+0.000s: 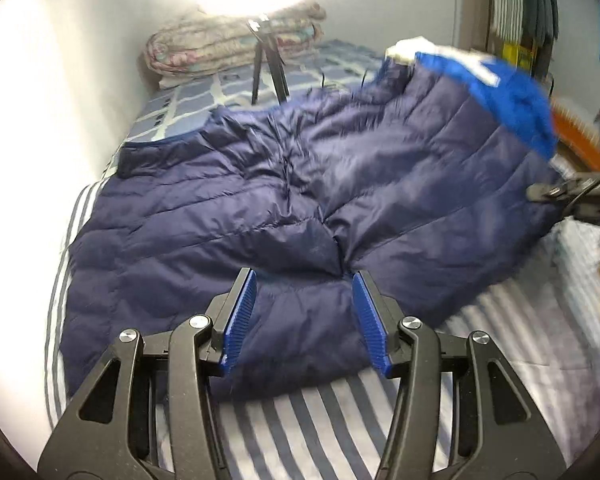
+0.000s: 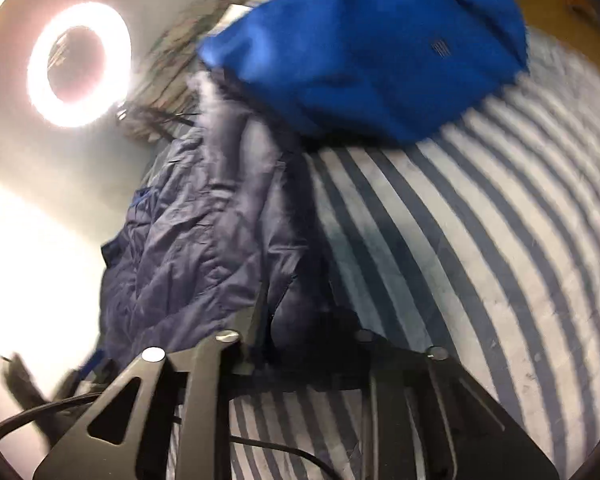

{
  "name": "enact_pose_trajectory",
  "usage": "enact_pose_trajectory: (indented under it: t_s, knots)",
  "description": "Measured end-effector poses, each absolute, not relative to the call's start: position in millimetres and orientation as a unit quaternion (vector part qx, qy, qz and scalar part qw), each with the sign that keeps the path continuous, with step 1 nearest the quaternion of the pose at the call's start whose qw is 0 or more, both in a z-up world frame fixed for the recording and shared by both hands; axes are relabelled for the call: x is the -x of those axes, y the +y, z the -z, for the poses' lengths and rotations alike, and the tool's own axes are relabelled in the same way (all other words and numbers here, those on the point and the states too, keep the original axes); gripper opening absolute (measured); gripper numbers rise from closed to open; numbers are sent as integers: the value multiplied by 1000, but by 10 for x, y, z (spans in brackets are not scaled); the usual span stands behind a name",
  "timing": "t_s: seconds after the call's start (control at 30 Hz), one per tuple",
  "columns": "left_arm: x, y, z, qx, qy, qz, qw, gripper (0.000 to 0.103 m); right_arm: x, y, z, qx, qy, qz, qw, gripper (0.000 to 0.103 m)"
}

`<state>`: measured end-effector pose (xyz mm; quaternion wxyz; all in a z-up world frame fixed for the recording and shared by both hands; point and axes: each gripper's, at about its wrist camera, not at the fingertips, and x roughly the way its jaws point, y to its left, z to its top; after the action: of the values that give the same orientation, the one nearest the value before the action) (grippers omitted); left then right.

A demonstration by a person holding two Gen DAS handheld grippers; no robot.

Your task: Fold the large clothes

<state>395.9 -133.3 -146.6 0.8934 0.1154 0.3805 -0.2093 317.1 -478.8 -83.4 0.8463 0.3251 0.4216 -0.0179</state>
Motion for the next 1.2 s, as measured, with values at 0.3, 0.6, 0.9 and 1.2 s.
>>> enact_pose_trajectory:
  t_s: [0.3, 0.6, 0.9, 1.2]
  knots:
    - [-3125, -650, 706, -39, 396, 215, 892, 53, -3257, -4197, 7, -187, 381, -5, 905, 7]
    - [-2202, -81, 545, 62, 423, 219, 877, 53, -3430, -3426, -436, -127, 350, -70, 925, 6]
    - [-1942, 174, 673, 90, 426, 200, 878, 53, -3665, -2378, -637, -58, 333, -147, 930, 5]
    - [-1880, 356, 560, 100, 406, 194, 887, 53, -4131, -903, 42, -61, 387, -260, 883, 5]
